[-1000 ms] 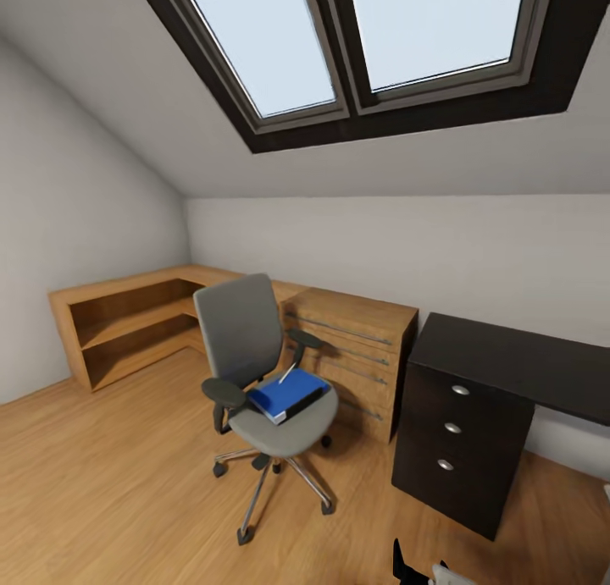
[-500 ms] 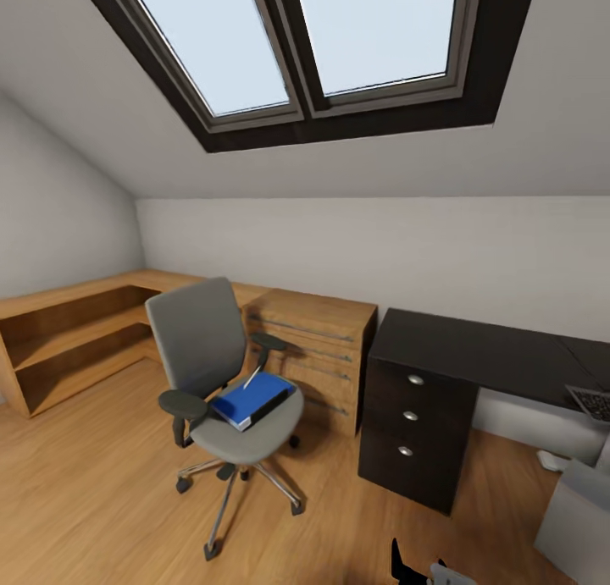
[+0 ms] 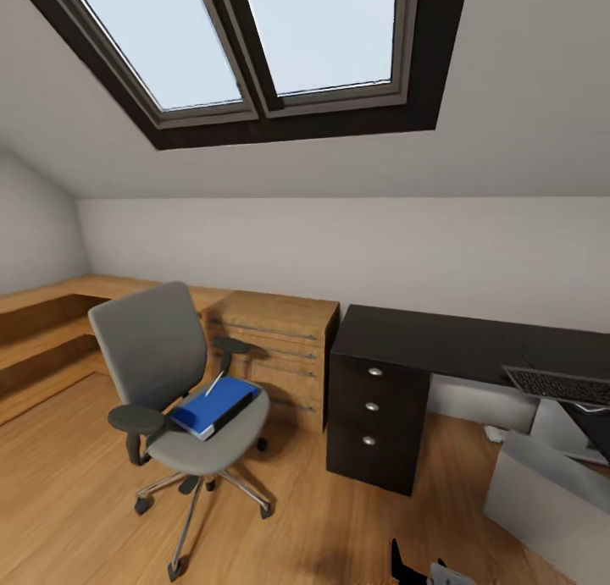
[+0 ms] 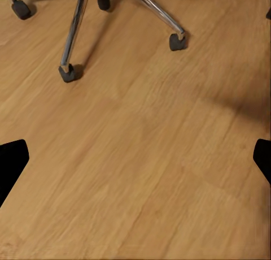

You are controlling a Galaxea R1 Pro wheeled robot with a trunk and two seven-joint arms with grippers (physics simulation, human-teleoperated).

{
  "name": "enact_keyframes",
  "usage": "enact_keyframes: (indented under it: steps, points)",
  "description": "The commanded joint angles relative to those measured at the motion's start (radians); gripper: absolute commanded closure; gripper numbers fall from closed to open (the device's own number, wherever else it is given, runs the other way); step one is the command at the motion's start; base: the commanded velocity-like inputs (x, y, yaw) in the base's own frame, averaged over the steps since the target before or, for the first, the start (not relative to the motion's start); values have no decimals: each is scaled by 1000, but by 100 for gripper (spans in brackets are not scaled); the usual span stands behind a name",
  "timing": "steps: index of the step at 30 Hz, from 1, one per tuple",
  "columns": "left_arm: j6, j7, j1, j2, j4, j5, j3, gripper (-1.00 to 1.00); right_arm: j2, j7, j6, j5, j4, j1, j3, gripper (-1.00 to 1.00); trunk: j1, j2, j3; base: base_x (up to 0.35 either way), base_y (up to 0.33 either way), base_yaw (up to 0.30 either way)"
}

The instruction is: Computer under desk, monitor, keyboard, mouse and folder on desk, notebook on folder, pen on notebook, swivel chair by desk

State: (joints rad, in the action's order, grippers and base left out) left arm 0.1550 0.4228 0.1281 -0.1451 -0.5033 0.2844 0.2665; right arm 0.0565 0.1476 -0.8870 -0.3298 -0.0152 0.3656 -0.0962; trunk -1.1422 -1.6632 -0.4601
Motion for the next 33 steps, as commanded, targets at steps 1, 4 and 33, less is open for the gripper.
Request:
enact_keyframes:
  steps: [1, 4, 33]
  points:
    - [17, 7, 1, 1, 0, 8, 22, -100, 0, 10, -3, -2, -2, 1, -8, -100, 4, 6, 2, -7, 0, -300]
    - [29, 8, 1, 1, 0, 6, 38, -100, 0, 10, -3, 2, -2, 1, -8, -100, 15, 27, 11, -5, 0, -300]
    - [41, 10, 1, 2, 54, 7, 56, -100, -1, 9, -1, 4, -3, 1, -11, -100, 127, 230, 102, 0, 0, -129]
